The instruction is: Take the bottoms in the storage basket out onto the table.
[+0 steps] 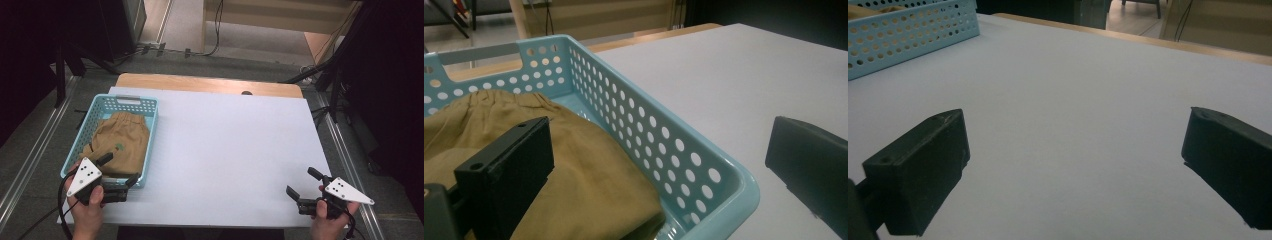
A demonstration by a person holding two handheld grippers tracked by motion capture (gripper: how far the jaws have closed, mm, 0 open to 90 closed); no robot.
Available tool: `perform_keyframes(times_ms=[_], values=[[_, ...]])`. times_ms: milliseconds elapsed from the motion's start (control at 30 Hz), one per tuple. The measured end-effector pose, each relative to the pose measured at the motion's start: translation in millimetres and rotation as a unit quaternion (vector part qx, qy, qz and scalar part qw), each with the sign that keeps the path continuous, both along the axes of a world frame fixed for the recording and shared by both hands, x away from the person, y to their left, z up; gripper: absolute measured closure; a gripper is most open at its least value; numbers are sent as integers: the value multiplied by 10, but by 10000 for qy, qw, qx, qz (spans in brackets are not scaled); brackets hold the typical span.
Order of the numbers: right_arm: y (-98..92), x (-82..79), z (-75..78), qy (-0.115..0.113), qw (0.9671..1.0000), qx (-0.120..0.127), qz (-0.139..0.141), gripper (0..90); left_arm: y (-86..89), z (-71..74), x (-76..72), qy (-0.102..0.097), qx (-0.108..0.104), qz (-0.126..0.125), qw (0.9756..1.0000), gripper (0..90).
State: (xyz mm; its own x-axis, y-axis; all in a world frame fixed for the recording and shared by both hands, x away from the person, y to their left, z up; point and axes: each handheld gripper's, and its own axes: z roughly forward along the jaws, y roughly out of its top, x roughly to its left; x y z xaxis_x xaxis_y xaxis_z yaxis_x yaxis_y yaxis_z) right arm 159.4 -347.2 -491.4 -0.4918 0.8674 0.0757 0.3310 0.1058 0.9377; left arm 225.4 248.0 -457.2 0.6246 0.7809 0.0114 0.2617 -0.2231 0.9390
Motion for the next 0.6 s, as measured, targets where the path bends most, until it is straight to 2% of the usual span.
perform_keyframes(times_ms=[233, 467, 600], values=[[34, -1, 8, 37, 10000, -8, 79, 0, -74, 57, 19, 46, 84, 4, 10000, 0], [63, -5, 11, 58, 9999, 29, 154, 0, -165, 200, 48, 41, 142, -64, 9999, 0], [85, -13, 22, 23, 9998, 18, 194, 0, -176, 304, 80, 36, 86, -53, 9999, 0]])
